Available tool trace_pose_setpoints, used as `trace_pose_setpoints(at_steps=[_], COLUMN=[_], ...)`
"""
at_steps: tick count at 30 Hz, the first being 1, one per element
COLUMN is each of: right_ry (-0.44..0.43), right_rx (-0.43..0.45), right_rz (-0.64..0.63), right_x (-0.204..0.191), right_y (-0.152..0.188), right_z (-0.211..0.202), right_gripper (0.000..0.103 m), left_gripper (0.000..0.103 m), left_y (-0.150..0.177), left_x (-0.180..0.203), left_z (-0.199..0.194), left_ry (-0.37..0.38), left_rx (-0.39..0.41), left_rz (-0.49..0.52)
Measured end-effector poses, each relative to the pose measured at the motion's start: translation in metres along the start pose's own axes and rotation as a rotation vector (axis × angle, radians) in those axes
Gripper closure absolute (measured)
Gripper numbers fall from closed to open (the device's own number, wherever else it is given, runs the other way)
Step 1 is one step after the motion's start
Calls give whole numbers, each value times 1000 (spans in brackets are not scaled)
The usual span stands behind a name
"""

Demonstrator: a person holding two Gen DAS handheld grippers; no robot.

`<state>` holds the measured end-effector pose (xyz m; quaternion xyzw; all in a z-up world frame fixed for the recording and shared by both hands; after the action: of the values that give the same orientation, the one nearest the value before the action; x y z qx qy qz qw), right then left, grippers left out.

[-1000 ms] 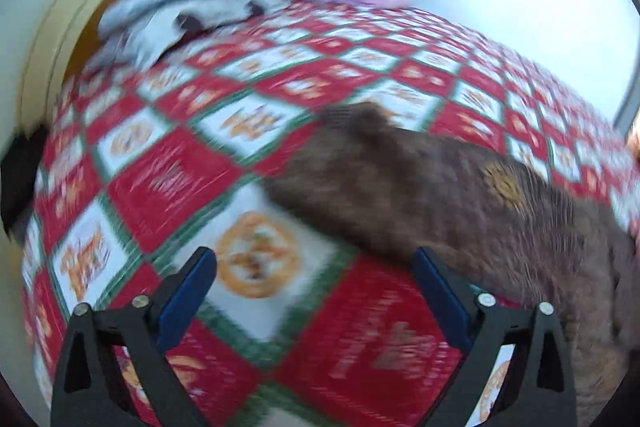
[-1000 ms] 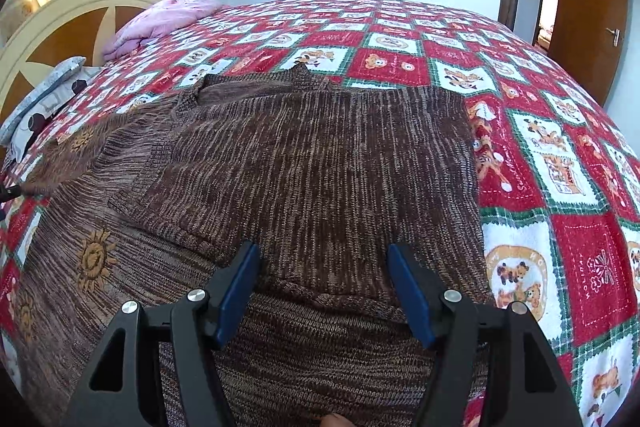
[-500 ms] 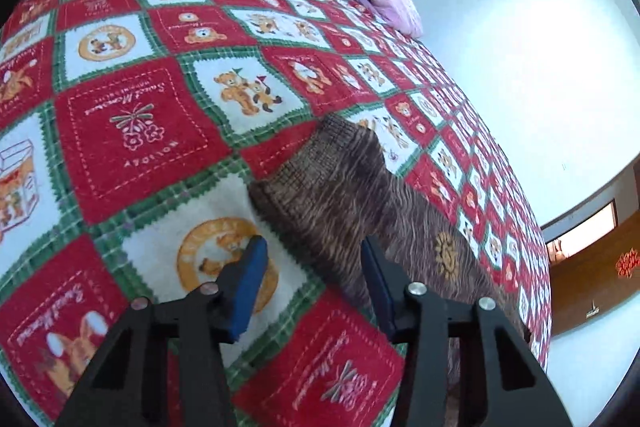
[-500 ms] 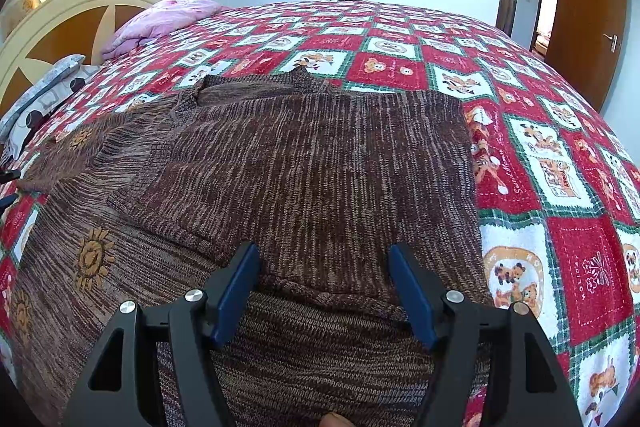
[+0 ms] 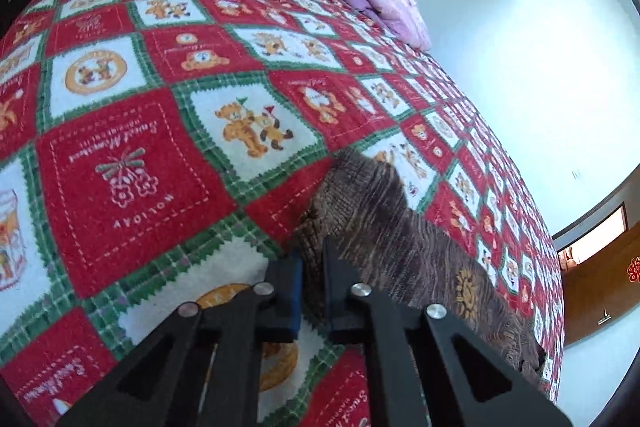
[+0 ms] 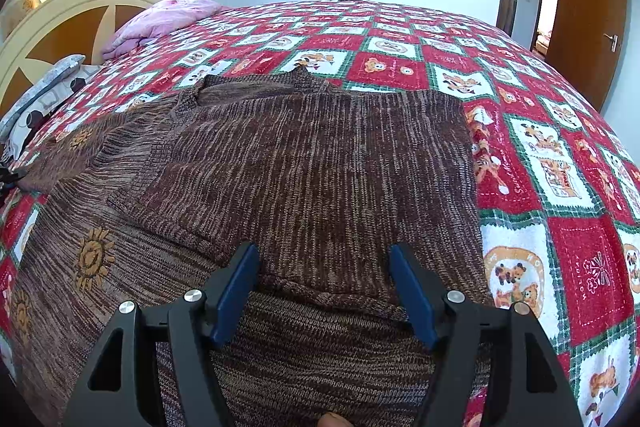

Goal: Fold small clothes
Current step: 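Grasp the opposite side edge of the sweater with the left gripper and lift, then fold the lifted side over toward the middle with the left gripper and release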

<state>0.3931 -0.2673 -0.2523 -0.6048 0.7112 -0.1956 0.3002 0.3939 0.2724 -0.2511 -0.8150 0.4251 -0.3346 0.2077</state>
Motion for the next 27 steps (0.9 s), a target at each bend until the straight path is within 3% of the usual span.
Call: trace_pose_setpoints(at_steps=[11, 18, 27], right_ry=[-4, -33, -52], right_rx=[0, -3, -5], right_rz=[3, 23, 36], right_x=[0, 1, 2], right_y=[0, -1, -2], right_z=[0, -1, 0], right_gripper=[33, 32, 31], left_gripper=[95, 95, 95], left_y=[-39, -50, -23], left_x=[55, 138, 256], left_z=[-47, -72, -95], left_ry=[127, 251, 399], left_rx=[91, 123, 114], left_rz=[22, 107, 240])
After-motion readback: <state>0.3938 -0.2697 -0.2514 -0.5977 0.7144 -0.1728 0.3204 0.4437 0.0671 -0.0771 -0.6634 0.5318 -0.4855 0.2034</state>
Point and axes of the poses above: each gripper's, at about its wrist camera, not at the fingertips, and z roughly the way its jaws point, x to its right, y to its underside, the point moved 9 cm from there along z, roughly the way its jaws point, and after that the axes turned 15 degrees about z, right-handed, at the moved point
